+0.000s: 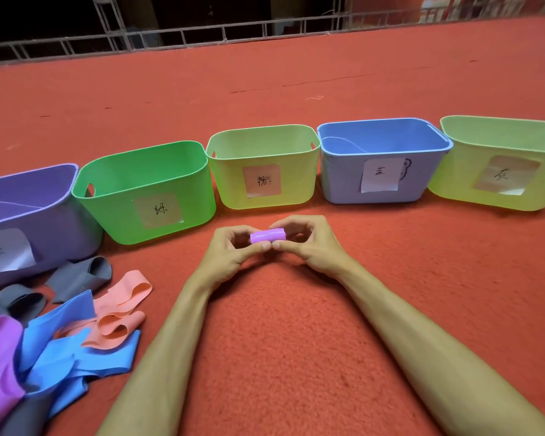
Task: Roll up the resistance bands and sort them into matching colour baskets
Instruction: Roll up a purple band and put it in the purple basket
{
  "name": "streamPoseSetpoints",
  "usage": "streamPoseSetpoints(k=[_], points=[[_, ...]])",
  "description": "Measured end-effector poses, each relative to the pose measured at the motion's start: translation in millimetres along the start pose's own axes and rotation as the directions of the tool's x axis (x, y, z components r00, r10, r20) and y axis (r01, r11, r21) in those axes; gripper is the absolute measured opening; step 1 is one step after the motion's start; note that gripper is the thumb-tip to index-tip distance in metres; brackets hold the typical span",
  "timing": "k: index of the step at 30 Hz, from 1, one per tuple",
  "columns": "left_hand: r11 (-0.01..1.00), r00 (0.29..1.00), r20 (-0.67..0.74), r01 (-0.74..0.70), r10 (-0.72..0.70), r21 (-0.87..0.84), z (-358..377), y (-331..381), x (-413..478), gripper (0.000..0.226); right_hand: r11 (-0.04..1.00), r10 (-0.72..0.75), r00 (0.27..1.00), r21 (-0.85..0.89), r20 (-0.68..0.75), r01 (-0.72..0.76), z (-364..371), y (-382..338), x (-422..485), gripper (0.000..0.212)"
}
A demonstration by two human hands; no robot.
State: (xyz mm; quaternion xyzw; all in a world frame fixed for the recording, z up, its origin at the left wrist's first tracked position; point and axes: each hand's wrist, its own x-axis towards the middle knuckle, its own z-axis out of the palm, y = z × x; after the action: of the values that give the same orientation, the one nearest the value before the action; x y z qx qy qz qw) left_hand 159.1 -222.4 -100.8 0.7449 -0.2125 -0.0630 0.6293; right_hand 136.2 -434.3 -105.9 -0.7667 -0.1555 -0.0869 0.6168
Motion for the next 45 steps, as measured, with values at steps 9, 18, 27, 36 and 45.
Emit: streamPoseSetpoints(k=[9, 18, 27, 36, 45], points=[[0.971, 0.992, -0.076, 0.077, -0.097, -0.227, -7.1, 25.7, -29.8, 0.028, 0.943, -0.177, 0.984, -0.292, -0.026, 0.162, 20.3, -34.4, -4.4, 0.018], [0.359, 0.874, -0.194, -0.025, -0.445, -0.933, -80.9, 105.7, -76.2, 0.025, 0.927, -0.370, 0.911, -0.142, -0.184, 0.348, 154.7, -126.9, 39.2, 0.017], [0.967, 0.661, -0.724, 0.011, -0.197, -0.253, -237.9, 133.7, -114.1, 0.024, 0.899, -0.333, 0.942, -0.291, 0.034, 0.328, 267.7, -186.2, 112.6, 0.032], [0.965, 0.708, -0.684, 0.260, -0.174, 0.023, -343.0, 122.9, -82.1, 0.022, 0.823, -0.204, 0.949, -0.484, 0.239, 0.298, 332.7, -183.3, 198.7, 0.008], [0.782, 0.734, -0.608, 0.556, -0.303, 0.282, -379.1, 83.4, -16.7, 0.015, 0.527, 0.159, 0.925, -0.822, 0.345, 0.216, 365.0, -170.8, 267.2, 0.049]])
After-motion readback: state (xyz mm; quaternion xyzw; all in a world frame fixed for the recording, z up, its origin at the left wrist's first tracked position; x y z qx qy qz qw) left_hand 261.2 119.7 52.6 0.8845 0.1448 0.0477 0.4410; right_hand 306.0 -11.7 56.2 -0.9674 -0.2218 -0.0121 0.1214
